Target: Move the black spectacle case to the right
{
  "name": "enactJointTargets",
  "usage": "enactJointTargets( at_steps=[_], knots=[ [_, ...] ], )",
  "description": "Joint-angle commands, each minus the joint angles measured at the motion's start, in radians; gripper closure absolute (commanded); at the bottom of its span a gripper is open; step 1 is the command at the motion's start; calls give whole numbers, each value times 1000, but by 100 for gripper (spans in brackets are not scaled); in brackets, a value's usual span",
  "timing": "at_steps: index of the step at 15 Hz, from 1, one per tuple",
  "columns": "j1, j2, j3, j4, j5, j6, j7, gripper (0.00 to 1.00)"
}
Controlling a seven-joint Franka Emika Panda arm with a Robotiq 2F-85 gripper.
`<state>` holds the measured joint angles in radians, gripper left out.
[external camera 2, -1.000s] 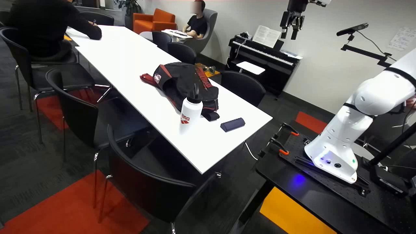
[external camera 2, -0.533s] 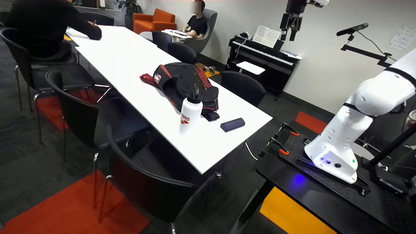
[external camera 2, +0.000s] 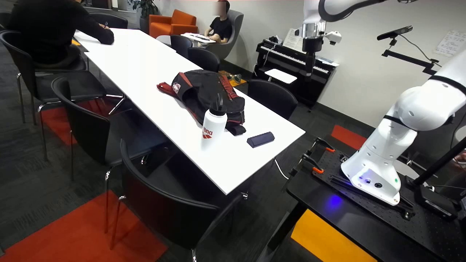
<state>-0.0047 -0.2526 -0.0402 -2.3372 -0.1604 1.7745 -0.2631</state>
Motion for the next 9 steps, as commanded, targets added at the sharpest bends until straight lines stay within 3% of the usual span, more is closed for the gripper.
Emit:
enactJointTargets(
  at_steps=[1, 2, 7, 9],
  knots=[
    [-16, 78, -1, -37, -129, 68, 2, 0],
    [-2, 53, 1, -33, -78, 40, -5, 0],
    [-3, 74, 1, -32, -86, 47, -5, 0],
    [15, 63, 27, -105, -199, 180, -21, 0]
  ],
)
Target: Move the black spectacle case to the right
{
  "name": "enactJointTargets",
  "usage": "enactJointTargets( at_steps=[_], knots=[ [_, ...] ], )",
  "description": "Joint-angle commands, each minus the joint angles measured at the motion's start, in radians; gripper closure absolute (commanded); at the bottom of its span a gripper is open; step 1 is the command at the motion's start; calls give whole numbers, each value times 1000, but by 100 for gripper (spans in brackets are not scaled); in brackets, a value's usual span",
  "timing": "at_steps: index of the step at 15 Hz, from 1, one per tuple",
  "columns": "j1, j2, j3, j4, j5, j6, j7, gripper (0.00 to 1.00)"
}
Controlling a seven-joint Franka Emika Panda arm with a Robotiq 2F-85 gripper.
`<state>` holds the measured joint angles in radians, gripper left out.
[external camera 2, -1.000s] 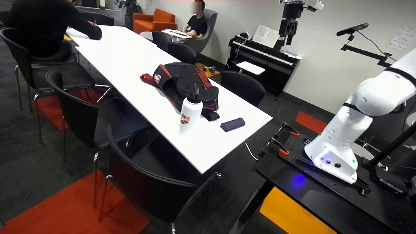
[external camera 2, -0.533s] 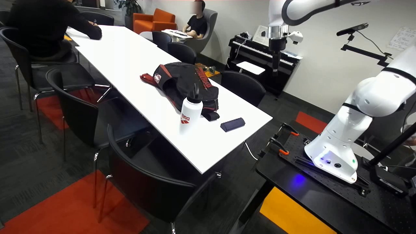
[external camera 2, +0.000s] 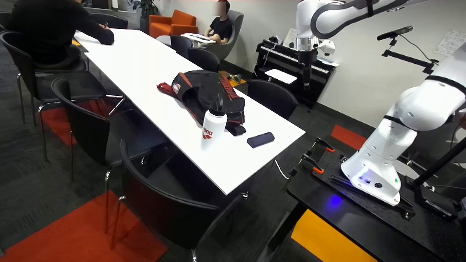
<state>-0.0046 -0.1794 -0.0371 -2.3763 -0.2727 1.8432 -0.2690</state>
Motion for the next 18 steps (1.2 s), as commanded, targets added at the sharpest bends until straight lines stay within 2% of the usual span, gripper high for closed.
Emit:
enactJointTargets(
  at_steps=[1, 5, 9, 10, 11, 12, 14, 18],
  knots=[
    [19, 1, 33, -103, -128, 180, 4, 0],
    [26, 90, 49, -219, -252, 519, -10, 0],
    [1, 254, 29, -241, -427, 870, -27, 0],
    [-2, 303, 23, -235, -439, 945, -63, 0],
    [6, 323, 32, -212, -386, 869, -55, 0],
    [12, 265, 33, -245, -401, 867, -24, 0],
    [12, 318, 31, -228, -399, 867, -25, 0],
    [18, 345, 32, -205, -411, 865, -23, 0]
  ],
)
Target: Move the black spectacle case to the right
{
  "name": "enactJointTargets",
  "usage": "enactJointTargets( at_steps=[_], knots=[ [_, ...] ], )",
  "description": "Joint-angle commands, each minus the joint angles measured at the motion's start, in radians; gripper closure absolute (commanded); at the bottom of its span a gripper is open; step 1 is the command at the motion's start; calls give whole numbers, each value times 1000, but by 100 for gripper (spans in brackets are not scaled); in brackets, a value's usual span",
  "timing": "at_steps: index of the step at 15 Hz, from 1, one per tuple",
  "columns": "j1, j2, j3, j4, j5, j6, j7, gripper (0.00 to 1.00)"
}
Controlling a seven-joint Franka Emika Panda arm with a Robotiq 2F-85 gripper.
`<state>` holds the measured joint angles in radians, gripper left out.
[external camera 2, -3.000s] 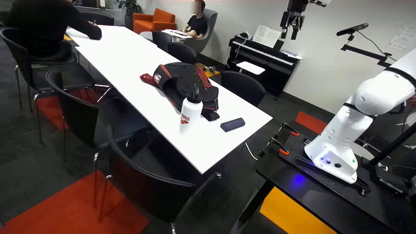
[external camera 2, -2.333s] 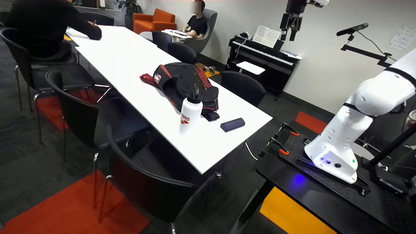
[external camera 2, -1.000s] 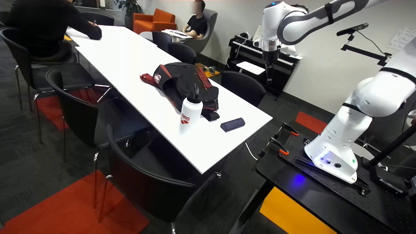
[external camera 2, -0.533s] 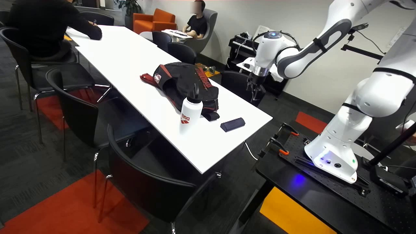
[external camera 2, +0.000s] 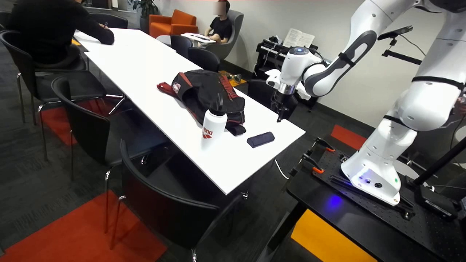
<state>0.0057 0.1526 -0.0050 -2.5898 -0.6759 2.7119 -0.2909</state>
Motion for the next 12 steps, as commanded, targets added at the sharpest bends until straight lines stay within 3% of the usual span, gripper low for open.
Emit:
enactJointTargets(
  at_steps=[1, 6, 12],
  knots=[
    [17, 35, 3, 16, -23, 3, 4, 0],
    [54, 134, -8, 35, -137, 90, 57, 0],
    [103, 278, -58, 105, -319, 207, 211, 0]
  ],
)
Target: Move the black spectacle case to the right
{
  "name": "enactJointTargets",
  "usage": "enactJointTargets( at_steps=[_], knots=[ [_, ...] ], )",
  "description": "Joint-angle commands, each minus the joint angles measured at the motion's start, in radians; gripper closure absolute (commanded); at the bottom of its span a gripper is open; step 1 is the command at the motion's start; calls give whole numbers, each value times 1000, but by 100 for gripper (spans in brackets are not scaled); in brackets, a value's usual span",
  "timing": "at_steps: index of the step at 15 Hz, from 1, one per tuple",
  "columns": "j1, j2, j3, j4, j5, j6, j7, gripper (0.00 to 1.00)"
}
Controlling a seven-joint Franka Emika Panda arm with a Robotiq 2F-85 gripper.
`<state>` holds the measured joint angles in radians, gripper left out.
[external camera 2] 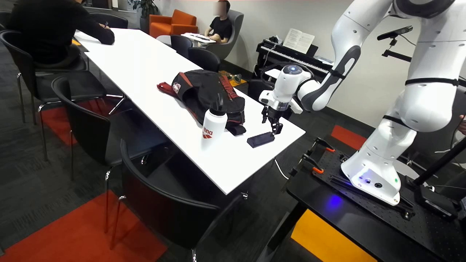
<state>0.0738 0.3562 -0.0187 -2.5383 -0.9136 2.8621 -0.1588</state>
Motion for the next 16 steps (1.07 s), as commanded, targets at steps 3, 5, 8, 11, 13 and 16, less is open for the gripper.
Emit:
enactJointTargets(
  at_steps=[3, 5, 8, 11, 13, 16],
  knots=[
    [45, 149, -65, 101, -122, 87, 129, 0],
    [40, 192, -63, 124, -120, 103, 129, 0],
    [43, 242, -69, 156, -117, 118, 130, 0],
    [47, 274, -74, 181, -119, 127, 135, 34],
    [49, 287, -77, 192, -120, 128, 142, 50],
    [51, 261, -95, 172, -121, 127, 165, 56]
  ],
)
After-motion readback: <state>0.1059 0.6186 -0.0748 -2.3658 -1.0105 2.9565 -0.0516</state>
